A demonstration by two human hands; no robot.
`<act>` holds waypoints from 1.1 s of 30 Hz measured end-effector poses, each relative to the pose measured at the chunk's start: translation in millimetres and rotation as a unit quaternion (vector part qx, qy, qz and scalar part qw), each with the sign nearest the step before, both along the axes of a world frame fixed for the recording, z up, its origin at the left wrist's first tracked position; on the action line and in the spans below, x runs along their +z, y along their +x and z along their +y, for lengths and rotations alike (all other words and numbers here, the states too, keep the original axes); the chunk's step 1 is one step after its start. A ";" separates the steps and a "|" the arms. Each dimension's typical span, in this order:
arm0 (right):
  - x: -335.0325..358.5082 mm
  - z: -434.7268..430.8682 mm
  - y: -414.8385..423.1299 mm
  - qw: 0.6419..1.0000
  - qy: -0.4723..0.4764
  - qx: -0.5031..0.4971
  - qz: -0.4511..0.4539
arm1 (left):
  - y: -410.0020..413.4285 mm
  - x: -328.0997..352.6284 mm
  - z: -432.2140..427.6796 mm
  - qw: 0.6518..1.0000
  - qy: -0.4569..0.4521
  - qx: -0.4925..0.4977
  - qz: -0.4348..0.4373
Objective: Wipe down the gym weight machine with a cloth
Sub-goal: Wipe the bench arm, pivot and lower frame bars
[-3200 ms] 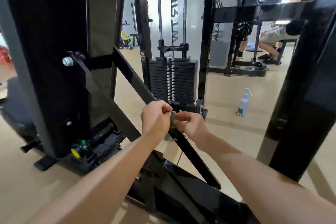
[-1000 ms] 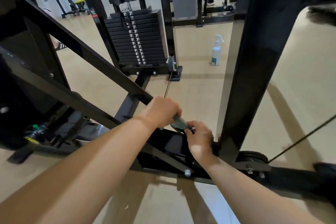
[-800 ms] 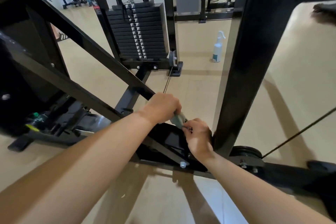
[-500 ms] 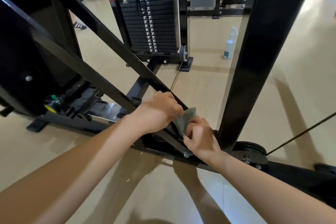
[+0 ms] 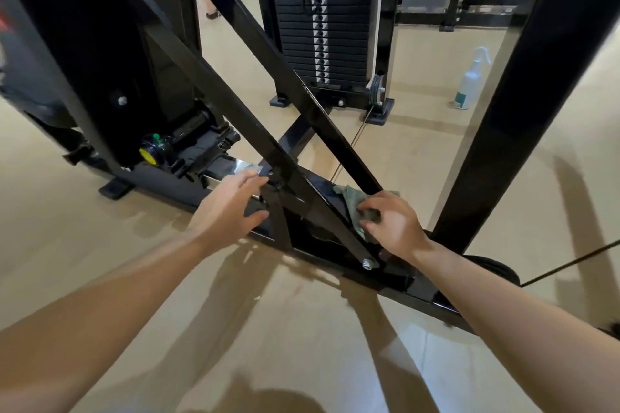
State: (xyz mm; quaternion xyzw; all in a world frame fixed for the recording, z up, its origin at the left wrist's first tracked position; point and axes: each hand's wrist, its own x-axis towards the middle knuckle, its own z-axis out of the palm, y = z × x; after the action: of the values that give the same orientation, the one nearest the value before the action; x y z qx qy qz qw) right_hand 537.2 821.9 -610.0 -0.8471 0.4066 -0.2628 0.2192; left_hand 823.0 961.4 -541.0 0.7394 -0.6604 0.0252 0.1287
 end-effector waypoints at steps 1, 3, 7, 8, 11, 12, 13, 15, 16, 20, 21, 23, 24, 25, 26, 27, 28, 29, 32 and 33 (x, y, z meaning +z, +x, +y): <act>6.8 -0.7 2.9 1.000 0.004 -0.005 0.024 | 2.6 0.9 -4.4 1.000 0.016 -0.002 0.001; 14.6 -4.8 8.4 0.998 0.035 -0.004 0.061 | 6.0 -1.6 -10.2 0.999 0.041 -0.011 0.015; 28.1 -5.9 19.4 0.995 0.050 0.023 0.083 | 12.2 -8.5 -11.6 0.999 0.038 -0.011 0.026; 29.9 -4.9 19.7 0.994 0.048 0.025 0.093 | 13.7 -10.5 -11.3 0.999 0.037 -0.014 0.022; 27.5 0.7 8.9 0.991 0.035 -0.007 0.128 | 11.3 -16.8 -9.1 0.999 0.023 -0.009 0.022; 23.5 3.2 3.3 0.989 0.032 -0.028 0.139 | 7.9 -19.5 -8.0 0.999 0.014 -0.003 0.031; 20.7 6.9 -1.5 0.987 0.035 -0.047 0.148 | 3.8 -22.2 -6.9 0.999 0.008 0.002 0.037; 15.2 11.8 -7.9 0.985 0.047 -0.069 0.148 | -3.6 -27.7 -6.0 1.000 0.008 0.009 0.025; 13.2 12.6 -8.4 0.986 0.051 -0.072 0.145 | -4.7 -30.2 -5.7 1.000 0.011 0.012 0.016; 21.3 14.6 -4.7 0.987 0.060 -0.051 0.140 | -0.5 -35.0 -3.0 0.999 0.016 0.010 0.047; 24.0 14.1 -1.9 0.988 0.059 -0.043 0.134 | 1.0 -35.3 -2.2 0.998 0.016 0.008 0.054; 30.1 17.0 5.6 0.991 0.048 0.002 0.127 | 1.8 -36.0 -1.8 0.998 0.017 0.008 0.053; 32.4 19.0 9.7 0.991 0.037 0.028 0.125 | 2.0 -36.5 -2.0 0.999 0.015 0.007 0.052; 34.5 21.5 12.7 0.990 0.019 0.047 0.128 | 2.1 -37.4 -2.5 0.999 0.014 0.006 0.052; 36.8 23.3 13.7 0.989 0.009 0.054 0.139 | 2.0 -37.9 -2.4 0.998 0.014 0.005 0.054; 38.7 23.5 11.8 0.986 0.012 0.048 0.158 | 2.0 -38.3 -2.1 0.998 0.018 0.004 0.055; 38.7 21.8 7.2 0.982 0.011 0.029 0.186 | 1.9 -38.9 -1.5 0.998 0.021 0.004 0.054; 38.7 21.4 1.6 0.976 0.016 -0.005 0.215 | 1.2 -38.7 -0.5 0.998 0.023 0.005 0.050; 35.6 29.8 -11.6 0.958 0.003 -0.056 0.280 | -2.9 -37.7 2.5 0.999 0.030 0.014 0.037; 36.9 34.9 -12.0 0.952 0.008 -0.071 0.298 | -4.8 -38.2 3.0 0.999 0.033 0.019 0.035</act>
State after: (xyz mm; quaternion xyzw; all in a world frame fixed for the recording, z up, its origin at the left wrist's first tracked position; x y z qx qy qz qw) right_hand 525.2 856.8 -573.1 -0.8542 0.5142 -0.0102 0.0759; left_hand 818.2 964.4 -579.3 0.7559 -0.6420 -0.0200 0.1268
